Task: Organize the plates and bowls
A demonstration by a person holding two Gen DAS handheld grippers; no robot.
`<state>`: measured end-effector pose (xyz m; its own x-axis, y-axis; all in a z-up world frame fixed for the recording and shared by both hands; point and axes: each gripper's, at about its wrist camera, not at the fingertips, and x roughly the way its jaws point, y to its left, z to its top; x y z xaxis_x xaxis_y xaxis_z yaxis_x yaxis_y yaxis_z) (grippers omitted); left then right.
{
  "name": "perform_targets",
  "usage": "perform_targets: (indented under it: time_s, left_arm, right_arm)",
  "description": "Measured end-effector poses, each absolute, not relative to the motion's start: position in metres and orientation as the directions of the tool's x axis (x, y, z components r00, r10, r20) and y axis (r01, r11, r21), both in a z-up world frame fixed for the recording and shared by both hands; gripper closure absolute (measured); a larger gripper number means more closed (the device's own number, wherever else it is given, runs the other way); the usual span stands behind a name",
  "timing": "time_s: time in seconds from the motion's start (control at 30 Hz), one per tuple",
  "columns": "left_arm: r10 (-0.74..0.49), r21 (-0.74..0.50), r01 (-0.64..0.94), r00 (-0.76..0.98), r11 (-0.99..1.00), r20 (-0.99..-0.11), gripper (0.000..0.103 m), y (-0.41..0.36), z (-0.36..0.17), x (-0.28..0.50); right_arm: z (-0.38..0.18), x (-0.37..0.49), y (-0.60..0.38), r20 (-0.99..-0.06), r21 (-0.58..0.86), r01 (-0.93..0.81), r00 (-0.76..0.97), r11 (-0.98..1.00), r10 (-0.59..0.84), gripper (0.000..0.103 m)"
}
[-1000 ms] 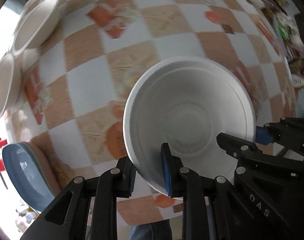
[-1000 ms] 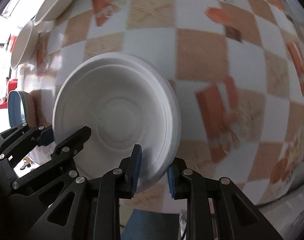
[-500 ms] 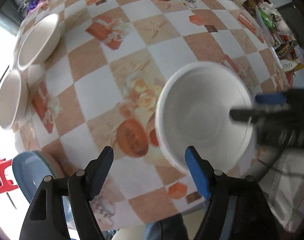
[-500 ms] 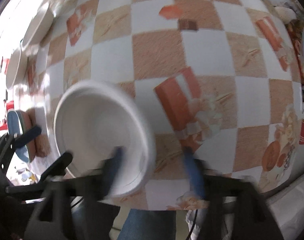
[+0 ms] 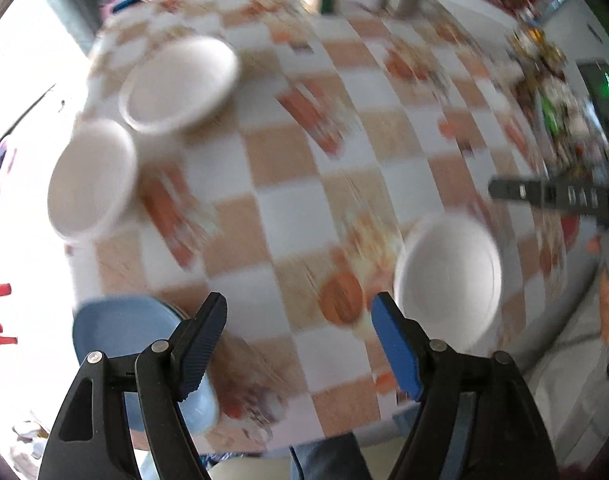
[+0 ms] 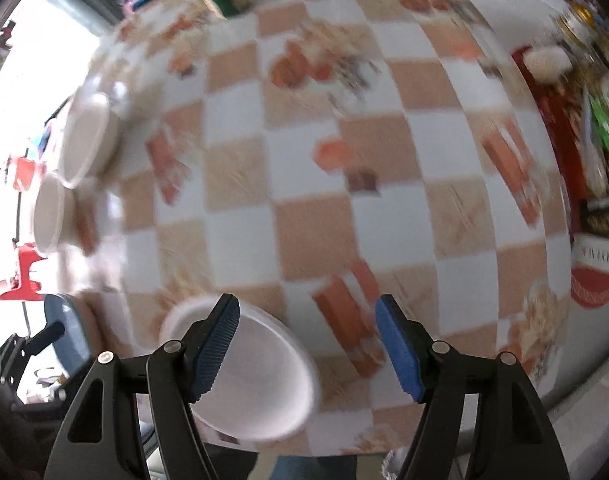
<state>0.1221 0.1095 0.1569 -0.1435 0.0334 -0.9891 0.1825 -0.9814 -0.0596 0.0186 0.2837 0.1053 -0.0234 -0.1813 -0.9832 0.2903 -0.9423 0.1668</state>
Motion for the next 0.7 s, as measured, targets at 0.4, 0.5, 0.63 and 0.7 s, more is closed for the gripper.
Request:
perform_targets:
  time_s: [0.4,0.5,0.63,0.7]
  left_arm:
    - [-0.119,0.022,0.445,-0.193,-0.895,-0.974,0.025,-0.022,0.171,0.039]
    - [-0.185,0.076,0.479,-0.186,-0.875,-0.965,0.025,-0.046,0.160,0.027]
    - [-0.229,0.120,0.496,-0.163,-0.860,-0.960,0.025,-0.069,0.140,0.011]
    - [-0.243,0.147,0.492,-0.137,-0.858,-0.960,0.025,-0.075,0.128,0.003]
  right_arm:
    - [0.147,-0.006,0.265,-0.955,0.277,0.380,0.004,-0.883,-0.298,0.031]
    - [0.142,0.005,0.230,-0.952,0.291,0.385,0.030,-0.876,-0.304,0.031]
    - [0.131,0.019,0.193,-0.953,0.292,0.400,0.041,-0.869,-0.301,0.031]
    - [0.122,0.024,0.178,-0.953,0.295,0.395,0.057,-0.870,-0.298,0.031]
